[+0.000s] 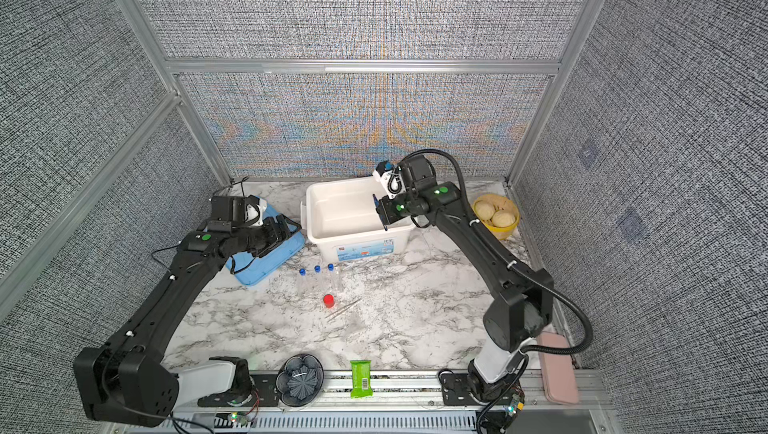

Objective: Organize the chemistry lab equipment
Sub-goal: 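Lift the blue tweezers with the right gripper and carry them over the bin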

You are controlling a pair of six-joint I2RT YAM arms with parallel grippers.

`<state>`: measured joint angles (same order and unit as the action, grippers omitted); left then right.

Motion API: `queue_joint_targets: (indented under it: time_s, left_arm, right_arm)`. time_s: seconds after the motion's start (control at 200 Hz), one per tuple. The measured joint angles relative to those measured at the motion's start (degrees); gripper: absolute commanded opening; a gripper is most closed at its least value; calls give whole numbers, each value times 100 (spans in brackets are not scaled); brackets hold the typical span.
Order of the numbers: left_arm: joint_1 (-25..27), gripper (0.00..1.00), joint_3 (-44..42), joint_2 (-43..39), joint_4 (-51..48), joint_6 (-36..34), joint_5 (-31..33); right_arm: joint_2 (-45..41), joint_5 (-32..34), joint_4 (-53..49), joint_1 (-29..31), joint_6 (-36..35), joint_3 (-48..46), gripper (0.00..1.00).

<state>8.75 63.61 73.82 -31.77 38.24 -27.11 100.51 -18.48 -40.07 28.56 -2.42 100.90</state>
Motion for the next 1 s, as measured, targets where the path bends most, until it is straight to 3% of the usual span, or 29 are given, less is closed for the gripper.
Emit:
queue_joint_targets:
  time_s: [0.24,0.46,0.715,0.995]
  left_arm:
    - [0,83,227,372,186,118,-295]
    - [0,82,356,734,120,90,-428]
    - [0,82,485,857,15,-33,-485]
    - [-28,82,503,800,-214,-164,-549]
  right_arm:
    - [1517,-483,-315,236,-1263,1541,0]
    - [3045,-772,-1794,509,-3047,3438,0]
    - [3449,-802,-2535,640,-4642,3484,0]
    - [3777,-767,-2811,649,-5523,3670,0]
